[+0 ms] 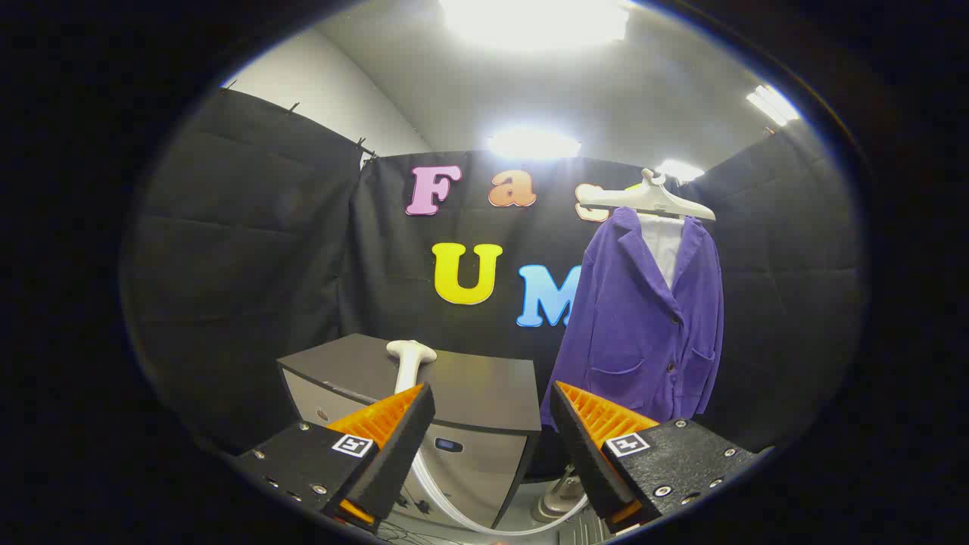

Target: Iron the clothes twice with a garment steamer, once on the left side and once on the right side.

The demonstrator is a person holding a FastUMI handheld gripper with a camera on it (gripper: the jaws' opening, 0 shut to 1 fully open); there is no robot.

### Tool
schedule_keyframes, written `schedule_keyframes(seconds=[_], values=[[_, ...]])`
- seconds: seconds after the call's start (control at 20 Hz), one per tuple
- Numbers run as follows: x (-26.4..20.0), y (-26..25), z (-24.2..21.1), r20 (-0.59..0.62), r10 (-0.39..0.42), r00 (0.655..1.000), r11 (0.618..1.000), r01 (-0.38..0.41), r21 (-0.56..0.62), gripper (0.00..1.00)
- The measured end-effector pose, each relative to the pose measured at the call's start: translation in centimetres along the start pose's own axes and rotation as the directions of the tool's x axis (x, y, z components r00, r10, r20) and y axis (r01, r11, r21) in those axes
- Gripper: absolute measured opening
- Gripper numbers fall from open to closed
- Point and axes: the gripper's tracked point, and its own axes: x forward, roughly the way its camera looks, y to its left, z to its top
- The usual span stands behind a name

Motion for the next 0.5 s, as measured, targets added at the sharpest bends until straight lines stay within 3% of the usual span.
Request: schedule_keyframes(seconds=[0.25, 0.5], values=[[0.9, -0.8, -0.5, 0.003, -0.063, 0.998, 0.998, 0.063, 0.014, 0.95], [1.2, -3.5, 0.4, 0.063, -0.198, 0.978, 0.98, 0.198, 0.008, 0.95]])
